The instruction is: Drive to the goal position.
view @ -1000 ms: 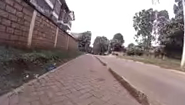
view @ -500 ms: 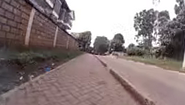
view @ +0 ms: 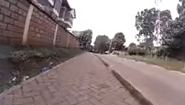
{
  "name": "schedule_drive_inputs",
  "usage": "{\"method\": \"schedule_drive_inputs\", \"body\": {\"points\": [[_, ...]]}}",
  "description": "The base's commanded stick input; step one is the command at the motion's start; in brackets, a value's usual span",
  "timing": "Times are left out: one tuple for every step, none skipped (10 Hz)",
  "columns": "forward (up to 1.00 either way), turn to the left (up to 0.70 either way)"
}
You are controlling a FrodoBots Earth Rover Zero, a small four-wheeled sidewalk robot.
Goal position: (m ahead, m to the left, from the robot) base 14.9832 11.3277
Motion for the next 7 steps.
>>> {"method": "schedule_drive_inputs", "body": {"points": [[0.50, 0.00], [0.50, 0.00], [0.50, 0.00], [0.50, 0.00], [0.50, 0.00], [0.50, 0.00], [0.50, 0.00]]}}
